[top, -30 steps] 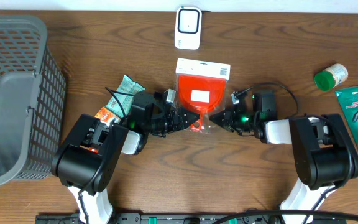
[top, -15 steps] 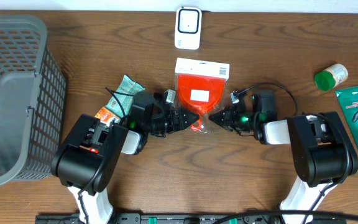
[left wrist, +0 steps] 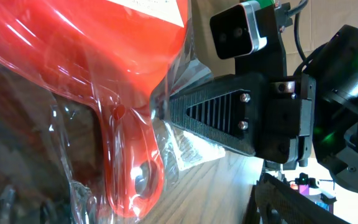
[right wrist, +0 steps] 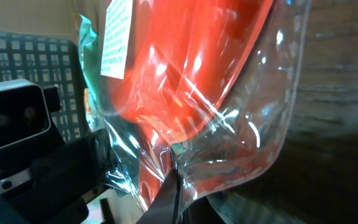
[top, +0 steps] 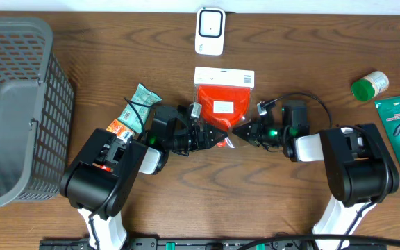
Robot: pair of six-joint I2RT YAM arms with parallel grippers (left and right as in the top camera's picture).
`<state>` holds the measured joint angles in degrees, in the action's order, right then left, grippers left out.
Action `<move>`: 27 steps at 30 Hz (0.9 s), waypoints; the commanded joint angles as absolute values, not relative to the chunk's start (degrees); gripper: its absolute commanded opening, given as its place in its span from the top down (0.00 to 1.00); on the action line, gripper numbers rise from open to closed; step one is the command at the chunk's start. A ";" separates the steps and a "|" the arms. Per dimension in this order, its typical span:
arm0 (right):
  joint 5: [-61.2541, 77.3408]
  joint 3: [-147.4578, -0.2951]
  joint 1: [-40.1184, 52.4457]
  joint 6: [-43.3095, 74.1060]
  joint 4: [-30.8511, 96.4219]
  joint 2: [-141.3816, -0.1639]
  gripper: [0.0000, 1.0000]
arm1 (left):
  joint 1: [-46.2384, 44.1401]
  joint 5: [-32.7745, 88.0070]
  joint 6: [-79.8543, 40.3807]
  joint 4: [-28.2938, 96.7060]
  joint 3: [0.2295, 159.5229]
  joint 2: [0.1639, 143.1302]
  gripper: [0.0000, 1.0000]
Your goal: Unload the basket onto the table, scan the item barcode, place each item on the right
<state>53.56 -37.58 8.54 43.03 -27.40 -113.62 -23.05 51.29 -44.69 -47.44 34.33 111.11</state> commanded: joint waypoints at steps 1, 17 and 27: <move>55.42 -36.75 8.71 44.16 -27.99 -114.63 0.99 | -23.55 49.89 -43.51 -45.89 33.21 112.71 0.22; 58.19 -36.75 8.78 46.70 -31.09 -111.55 0.99 | -23.57 49.23 -43.51 -45.89 33.21 112.73 0.22; 56.82 -36.75 11.49 46.70 -30.89 -109.73 0.99 | -25.39 47.48 -43.53 -46.37 33.23 112.71 0.22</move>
<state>56.47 -36.99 10.09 46.28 -30.92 -111.07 -24.08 50.57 -44.69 -47.79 34.33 111.11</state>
